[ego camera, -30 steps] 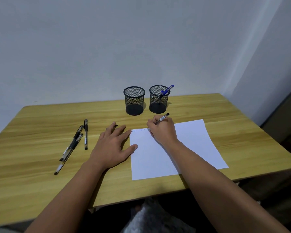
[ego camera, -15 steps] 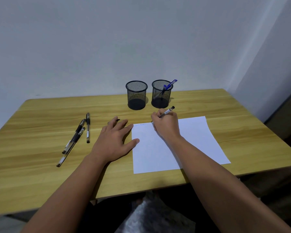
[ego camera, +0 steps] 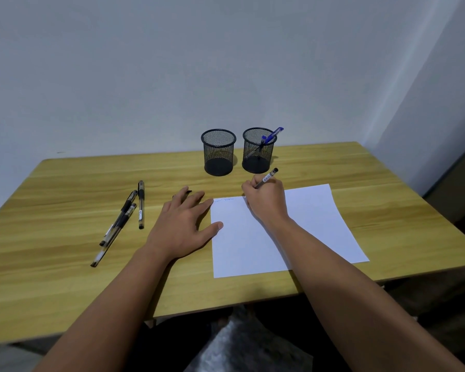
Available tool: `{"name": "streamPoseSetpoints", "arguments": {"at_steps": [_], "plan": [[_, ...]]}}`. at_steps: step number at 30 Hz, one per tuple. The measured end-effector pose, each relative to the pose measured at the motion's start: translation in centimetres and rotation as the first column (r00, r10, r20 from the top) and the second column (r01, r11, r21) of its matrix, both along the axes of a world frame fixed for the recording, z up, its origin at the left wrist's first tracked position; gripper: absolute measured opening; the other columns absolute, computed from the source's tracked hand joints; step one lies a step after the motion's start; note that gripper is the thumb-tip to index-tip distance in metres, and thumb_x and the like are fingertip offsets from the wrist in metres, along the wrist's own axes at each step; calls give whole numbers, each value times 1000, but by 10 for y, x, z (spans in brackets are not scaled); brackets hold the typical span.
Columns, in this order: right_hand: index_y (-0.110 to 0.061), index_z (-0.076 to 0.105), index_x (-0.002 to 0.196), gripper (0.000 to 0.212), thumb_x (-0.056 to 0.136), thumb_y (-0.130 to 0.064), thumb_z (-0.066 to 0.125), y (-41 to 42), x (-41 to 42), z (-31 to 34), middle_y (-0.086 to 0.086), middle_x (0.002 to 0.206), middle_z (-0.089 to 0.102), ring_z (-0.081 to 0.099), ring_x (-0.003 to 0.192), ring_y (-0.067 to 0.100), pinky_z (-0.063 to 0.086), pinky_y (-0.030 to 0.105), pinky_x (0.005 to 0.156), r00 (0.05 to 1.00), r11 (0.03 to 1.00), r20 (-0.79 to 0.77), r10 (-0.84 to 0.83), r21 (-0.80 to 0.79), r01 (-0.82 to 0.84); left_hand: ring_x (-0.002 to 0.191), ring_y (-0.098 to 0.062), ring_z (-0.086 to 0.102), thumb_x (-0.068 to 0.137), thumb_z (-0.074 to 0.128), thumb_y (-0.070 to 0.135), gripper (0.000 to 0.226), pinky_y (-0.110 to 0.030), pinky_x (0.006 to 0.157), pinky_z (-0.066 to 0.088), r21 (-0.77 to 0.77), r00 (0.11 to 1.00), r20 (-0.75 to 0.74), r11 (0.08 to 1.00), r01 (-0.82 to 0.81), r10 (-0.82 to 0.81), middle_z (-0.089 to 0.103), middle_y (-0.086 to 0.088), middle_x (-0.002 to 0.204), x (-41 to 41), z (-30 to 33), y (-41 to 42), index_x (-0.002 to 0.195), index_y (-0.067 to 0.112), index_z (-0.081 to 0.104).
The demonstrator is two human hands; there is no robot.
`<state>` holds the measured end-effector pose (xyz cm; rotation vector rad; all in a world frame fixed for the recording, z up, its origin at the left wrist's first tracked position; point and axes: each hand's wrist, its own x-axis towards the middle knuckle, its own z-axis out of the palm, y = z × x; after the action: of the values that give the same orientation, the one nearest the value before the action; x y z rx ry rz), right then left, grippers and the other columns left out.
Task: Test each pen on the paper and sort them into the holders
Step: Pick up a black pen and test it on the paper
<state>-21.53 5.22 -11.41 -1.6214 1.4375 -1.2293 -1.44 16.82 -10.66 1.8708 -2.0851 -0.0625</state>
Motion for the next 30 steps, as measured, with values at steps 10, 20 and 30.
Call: {"name": "streamPoseSetpoints", "arguments": {"at_steps": [10,20,30], "plan": [[-18,36,55,40,87,-12,60,5,-1,7,-6,48,32,35,56,27,35,35,53,999,999,32,13,30,-14,156,-21,10,86,36,79,77,-48,119,23,-5,1000,-7,1000,-2,2,36,8,162,-1,-1,-1,150,37,45],[-9,33,64,37,91,-7,58,8,-2,19,1,55,39,38,58,24,38,29,52,983,989,163,-90,133,69,156,-21,10,87,35,78,76,-48,120,24,-7,1000,1,1000,-3,3,36,8,162,0,-1,-1,150,37,44],[-3,59,78,24,100,-10,64,8,-7,29,12,64,62,53,45,14,43,24,44,928,978,357,-111,205,38,156,-21,10,86,33,79,78,-48,120,24,-6,1000,-10,1000,0,0,36,8,162,1,0,0,150,37,45]]}}
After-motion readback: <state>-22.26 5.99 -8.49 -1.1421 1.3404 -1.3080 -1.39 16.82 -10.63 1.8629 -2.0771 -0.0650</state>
